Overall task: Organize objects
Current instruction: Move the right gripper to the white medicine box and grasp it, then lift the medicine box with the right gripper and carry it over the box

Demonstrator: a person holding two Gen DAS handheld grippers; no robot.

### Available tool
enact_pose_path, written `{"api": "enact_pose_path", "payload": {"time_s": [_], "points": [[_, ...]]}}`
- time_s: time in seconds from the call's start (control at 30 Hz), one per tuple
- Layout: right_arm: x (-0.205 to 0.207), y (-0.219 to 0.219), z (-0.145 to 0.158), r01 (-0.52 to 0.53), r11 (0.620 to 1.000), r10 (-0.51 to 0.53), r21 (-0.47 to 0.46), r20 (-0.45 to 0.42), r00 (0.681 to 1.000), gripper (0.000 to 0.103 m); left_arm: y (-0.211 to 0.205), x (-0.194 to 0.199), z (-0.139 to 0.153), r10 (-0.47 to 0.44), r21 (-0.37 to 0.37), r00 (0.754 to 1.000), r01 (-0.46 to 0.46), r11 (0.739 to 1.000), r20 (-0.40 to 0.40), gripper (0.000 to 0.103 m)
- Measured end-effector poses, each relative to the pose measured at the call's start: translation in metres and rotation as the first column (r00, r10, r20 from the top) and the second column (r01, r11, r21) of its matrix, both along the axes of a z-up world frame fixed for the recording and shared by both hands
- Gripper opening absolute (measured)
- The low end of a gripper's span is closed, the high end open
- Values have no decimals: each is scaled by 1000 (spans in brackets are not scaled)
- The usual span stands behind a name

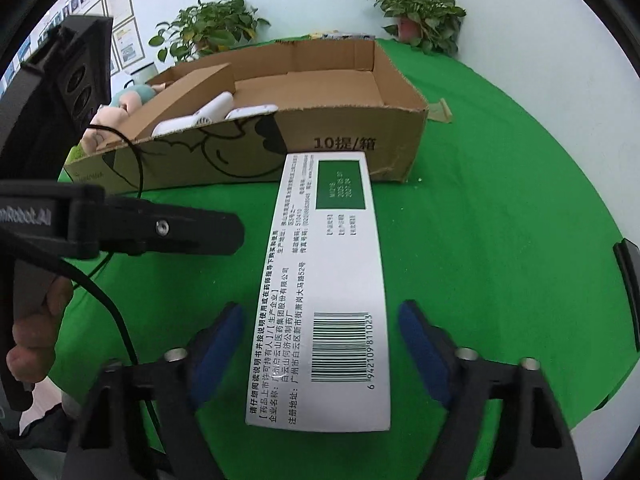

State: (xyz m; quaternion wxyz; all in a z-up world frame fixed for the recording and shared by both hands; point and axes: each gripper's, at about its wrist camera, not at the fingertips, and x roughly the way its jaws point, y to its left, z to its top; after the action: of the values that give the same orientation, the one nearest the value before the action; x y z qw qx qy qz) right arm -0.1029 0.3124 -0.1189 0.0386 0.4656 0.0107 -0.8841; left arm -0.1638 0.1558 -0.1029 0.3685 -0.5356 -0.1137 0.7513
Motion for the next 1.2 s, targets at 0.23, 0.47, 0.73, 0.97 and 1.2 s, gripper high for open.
{"api": "enact_pose_path", "payload": {"time_s": [0.23,0.47,0.73,0.97,1.2], "points": [[12,-19,6,-102,994,101,-39,-42,994,92,-6,0,-3,-11,98,999,6,995,48,80],[17,-12,-5,-118,993,117,-19,-18,993,85,7,5,-16,-37,115,993,24,993,112,80],[24,-8,-10,-121,988,121,-98,-9,993,60,13,18,-21,-33,119,991,18,993,127,78],[21,10,-12,-76,941,86,-330,15,996,59,14,22,-23,-19,106,989,4,994,148,66],[25,9,-7,-70,947,73,-313,-1,997,59,14,28,-15,0,86,995,-9,996,100,51]]}}
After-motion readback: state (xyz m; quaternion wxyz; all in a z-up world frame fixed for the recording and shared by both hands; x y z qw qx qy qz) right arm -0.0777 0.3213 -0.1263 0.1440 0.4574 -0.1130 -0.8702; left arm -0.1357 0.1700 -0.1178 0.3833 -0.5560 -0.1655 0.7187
